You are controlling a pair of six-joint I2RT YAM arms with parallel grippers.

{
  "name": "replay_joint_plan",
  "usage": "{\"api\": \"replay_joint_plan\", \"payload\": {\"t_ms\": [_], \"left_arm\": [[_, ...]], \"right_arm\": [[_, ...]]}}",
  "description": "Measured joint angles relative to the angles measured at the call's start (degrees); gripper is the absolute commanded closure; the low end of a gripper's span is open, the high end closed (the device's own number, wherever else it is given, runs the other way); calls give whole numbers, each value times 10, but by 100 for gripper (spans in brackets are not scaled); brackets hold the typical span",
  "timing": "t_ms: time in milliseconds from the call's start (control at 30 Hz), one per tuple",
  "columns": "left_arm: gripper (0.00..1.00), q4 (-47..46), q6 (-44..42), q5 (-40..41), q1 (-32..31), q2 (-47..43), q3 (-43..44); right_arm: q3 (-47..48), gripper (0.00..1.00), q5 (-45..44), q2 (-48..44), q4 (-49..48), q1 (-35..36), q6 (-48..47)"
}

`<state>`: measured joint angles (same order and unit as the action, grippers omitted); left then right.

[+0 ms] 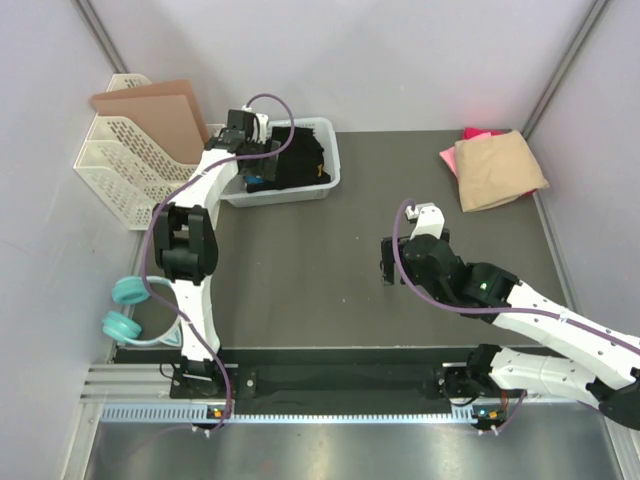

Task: Fold and stack the t-shirts
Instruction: Grab crumpled tshirt from bin with the left arm

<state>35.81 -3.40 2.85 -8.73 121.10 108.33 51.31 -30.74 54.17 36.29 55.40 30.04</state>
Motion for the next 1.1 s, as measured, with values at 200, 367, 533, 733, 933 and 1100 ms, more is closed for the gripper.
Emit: {"api": "replay_joint_plan", "payload": {"t_ms": [200, 367, 533, 733, 933, 1100], "left_arm": [[1, -11, 0, 0, 0, -7, -12], [1, -12, 0, -2, 0, -7, -14], [1, -12, 0, -7, 0, -3, -14], [12, -14, 0, -9, 0, 30, -14], [86, -13, 3, -16, 1, 61, 3], [100, -6, -4, -12, 1, 72, 27]], "right_arm": [[0, 9, 0, 0, 0, 0, 0], [0, 9, 0, 0, 1, 0, 1], [0, 9, 0, 3, 0, 0, 2], [0, 9, 0, 7, 0, 0, 2], [-4, 9, 0, 3, -3, 0, 2], [-13, 10, 0, 2, -6, 0, 0]]}}
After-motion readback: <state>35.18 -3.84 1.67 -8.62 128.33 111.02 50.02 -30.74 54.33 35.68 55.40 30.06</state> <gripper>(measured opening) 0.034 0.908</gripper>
